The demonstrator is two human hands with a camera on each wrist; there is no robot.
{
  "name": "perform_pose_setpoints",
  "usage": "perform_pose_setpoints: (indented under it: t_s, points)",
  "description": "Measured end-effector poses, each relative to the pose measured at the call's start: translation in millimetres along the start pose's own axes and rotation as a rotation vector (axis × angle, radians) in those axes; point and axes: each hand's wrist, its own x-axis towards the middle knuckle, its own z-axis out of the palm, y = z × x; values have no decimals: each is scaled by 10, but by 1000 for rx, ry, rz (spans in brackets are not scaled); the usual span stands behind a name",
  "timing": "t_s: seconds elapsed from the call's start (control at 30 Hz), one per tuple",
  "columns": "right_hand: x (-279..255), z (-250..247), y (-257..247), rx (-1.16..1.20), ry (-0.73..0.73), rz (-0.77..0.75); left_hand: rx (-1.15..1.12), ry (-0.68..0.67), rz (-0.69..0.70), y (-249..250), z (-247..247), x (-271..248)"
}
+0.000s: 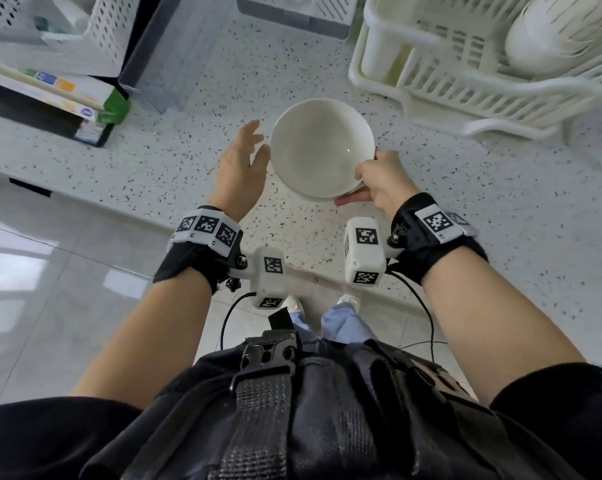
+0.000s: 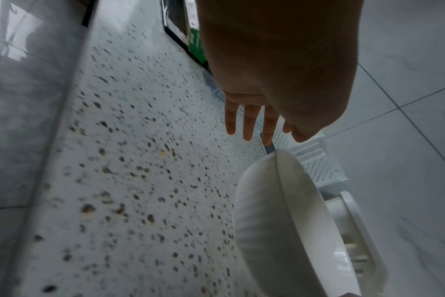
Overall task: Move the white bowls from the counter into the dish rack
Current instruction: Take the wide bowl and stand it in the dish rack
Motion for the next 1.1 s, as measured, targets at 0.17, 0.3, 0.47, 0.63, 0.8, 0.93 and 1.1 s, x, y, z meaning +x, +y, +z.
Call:
perform_pose_setpoints:
  t_s: [0.17, 0.3, 0.47, 0.63, 0.8, 0.93, 1.1]
  points:
    - [-99, -493, -277, 29, -2, -121, -127, -25, 139, 388, 282, 195]
    - [-43, -939, -512, 39, 63, -208, -146, -19, 231, 808, 551, 412]
    - [109, -1492, -721, 132, 111, -271, -214, -38, 320, 1323, 892, 685]
    - [284, -1891, -911, 272, 174, -287, -192, -54, 388, 1668, 1192, 943]
    - [524, -2083, -1106, 402, 181, -284, -41, -55, 363, 1820, 1348, 1258]
    - [808, -2093, -1191, 452, 203, -217, 36, -106, 318, 1855, 1411, 1487]
    - [1155, -1980, -1233, 490, 247, -138, 128, -164, 282, 1786, 1415, 1729]
